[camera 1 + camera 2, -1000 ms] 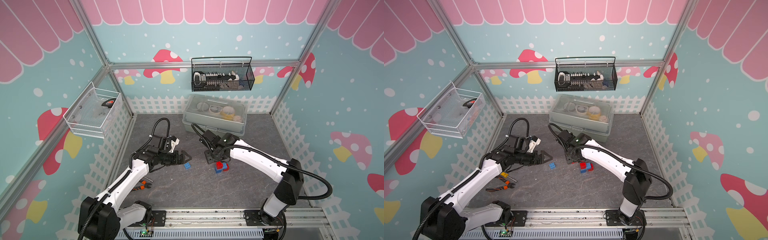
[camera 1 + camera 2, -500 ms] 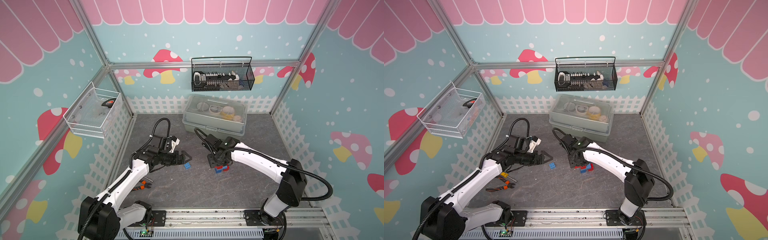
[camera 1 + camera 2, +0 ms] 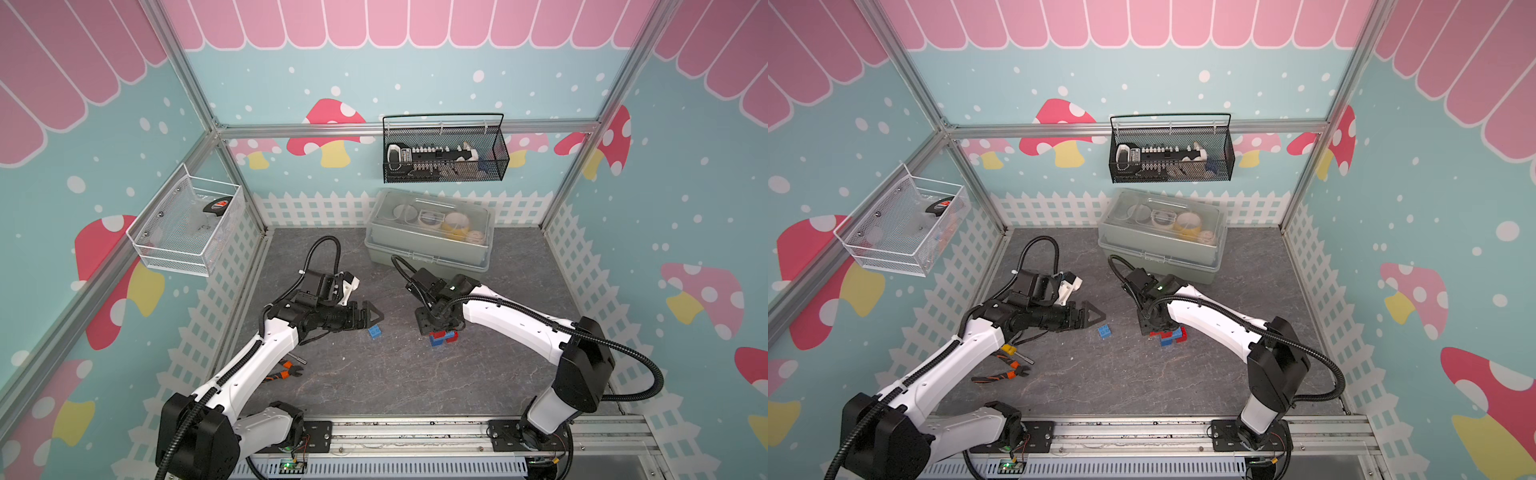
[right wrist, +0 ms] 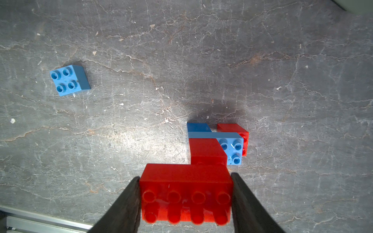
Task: Assemble a giraffe with lego
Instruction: Assemble the lego brick with the lego brick.
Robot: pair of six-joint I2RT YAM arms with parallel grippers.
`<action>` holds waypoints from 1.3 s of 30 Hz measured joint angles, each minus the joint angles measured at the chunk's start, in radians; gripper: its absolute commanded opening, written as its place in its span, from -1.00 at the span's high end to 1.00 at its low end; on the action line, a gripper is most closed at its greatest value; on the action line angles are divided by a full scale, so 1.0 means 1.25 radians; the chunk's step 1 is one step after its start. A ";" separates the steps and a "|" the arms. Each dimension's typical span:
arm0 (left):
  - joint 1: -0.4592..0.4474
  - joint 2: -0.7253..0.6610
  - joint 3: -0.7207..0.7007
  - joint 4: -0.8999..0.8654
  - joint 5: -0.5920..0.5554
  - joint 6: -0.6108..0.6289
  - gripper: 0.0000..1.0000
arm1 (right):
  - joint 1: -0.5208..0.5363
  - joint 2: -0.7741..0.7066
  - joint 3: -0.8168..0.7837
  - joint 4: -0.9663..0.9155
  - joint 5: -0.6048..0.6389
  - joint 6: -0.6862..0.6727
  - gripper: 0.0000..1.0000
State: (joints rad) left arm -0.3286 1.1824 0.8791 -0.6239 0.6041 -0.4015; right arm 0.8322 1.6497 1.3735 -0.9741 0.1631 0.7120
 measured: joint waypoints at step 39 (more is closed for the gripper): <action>0.000 0.000 0.000 0.000 -0.001 0.000 -0.98 | -0.033 -0.011 -0.018 0.012 -0.040 0.021 0.17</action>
State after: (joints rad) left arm -0.3290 1.1820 0.8791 -0.6243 0.6025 -0.4015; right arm 0.7906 1.6356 1.3514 -0.9588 0.1127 0.7383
